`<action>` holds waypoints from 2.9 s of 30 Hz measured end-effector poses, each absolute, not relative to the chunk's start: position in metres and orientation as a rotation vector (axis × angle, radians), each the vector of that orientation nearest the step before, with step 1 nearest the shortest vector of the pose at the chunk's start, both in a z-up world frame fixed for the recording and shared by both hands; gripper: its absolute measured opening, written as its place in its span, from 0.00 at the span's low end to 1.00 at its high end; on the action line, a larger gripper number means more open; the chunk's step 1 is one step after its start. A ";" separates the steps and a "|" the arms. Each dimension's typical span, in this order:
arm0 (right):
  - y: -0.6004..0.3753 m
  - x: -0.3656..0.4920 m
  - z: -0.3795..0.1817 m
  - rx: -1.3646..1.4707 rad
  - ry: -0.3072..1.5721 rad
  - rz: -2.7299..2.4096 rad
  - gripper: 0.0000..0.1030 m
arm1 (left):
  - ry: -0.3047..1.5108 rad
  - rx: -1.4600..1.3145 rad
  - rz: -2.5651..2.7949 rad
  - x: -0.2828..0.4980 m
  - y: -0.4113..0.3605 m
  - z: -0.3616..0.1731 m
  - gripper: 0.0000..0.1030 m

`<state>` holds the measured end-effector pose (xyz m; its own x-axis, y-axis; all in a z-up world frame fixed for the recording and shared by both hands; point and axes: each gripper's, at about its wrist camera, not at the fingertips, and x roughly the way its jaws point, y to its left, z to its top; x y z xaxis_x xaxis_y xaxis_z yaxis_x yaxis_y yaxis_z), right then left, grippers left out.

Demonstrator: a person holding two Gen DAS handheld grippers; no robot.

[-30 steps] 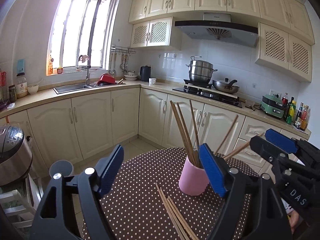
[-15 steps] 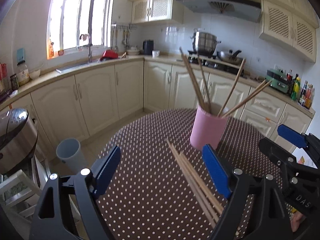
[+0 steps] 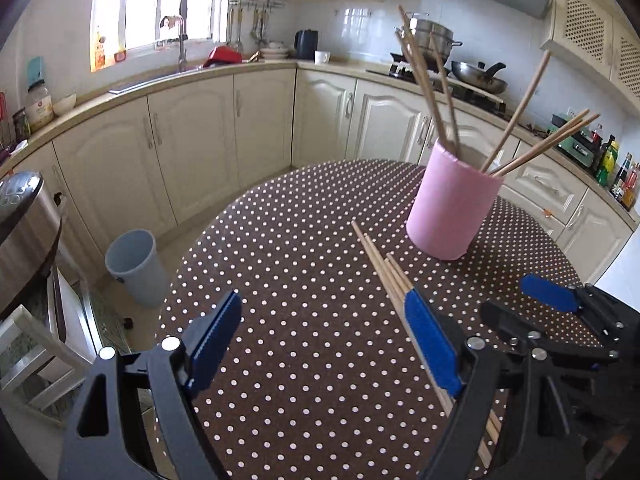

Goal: Organize utensils
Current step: 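Withdraw both grippers from the cup and lower them toward the loose chopsticks, then close the left gripper on one chopstick while the right gripper closes on another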

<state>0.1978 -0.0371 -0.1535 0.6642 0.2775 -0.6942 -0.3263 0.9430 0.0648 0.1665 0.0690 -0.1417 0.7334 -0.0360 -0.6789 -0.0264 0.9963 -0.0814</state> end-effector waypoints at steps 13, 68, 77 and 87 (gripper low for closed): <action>-0.004 0.237 -0.184 -0.092 0.901 0.438 0.33 | 0.814 -0.121 0.008 0.193 0.083 -0.161 0.80; -0.037 0.251 -0.190 -0.069 0.970 0.506 0.20 | 0.987 -0.047 0.028 0.285 0.029 -0.196 0.80; -0.033 0.252 -0.190 -0.078 0.971 0.497 0.20 | 1.003 0.028 0.065 0.297 0.028 -0.197 0.80; -0.030 0.267 -0.188 -0.075 0.986 0.484 0.20 | 0.998 0.021 0.006 0.301 0.039 -0.194 0.63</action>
<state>0.2673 -0.0297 -0.1877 0.4555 0.3588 -0.8147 -0.4258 0.8915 0.1545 0.3014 0.0392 -0.1938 0.5422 0.0143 -0.8401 0.0048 0.9998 0.0201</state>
